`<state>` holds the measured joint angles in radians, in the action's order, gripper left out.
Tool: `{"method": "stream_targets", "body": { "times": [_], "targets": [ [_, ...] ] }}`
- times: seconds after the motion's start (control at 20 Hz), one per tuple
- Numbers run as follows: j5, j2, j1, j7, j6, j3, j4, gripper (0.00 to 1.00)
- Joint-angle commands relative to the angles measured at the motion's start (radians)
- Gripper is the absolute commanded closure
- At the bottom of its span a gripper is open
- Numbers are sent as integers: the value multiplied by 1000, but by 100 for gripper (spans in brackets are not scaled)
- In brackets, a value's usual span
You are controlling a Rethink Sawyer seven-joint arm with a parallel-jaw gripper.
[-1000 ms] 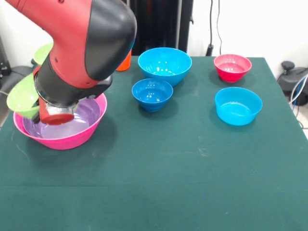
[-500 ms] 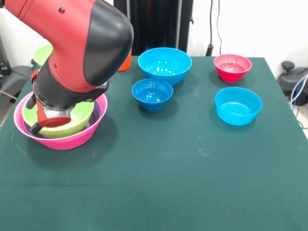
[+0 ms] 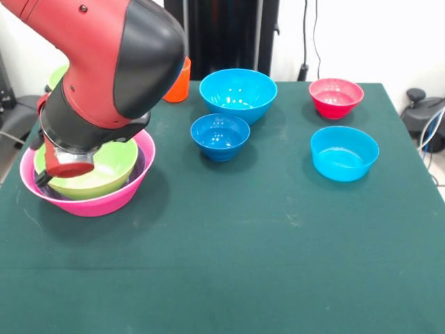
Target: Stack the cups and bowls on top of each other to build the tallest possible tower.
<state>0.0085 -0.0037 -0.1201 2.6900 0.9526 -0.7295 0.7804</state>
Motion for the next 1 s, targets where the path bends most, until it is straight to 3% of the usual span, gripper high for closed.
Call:
{"method": "stream_targets", "body": {
  "times": [0.05, 0.55, 1.0],
  "targets": [
    [7, -86, 12, 62, 60, 52, 80, 0],
    [85, -217, 24, 20, 160, 130, 121, 0],
    [181, -286, 10, 0, 95, 240, 198, 0]
  ]
}}
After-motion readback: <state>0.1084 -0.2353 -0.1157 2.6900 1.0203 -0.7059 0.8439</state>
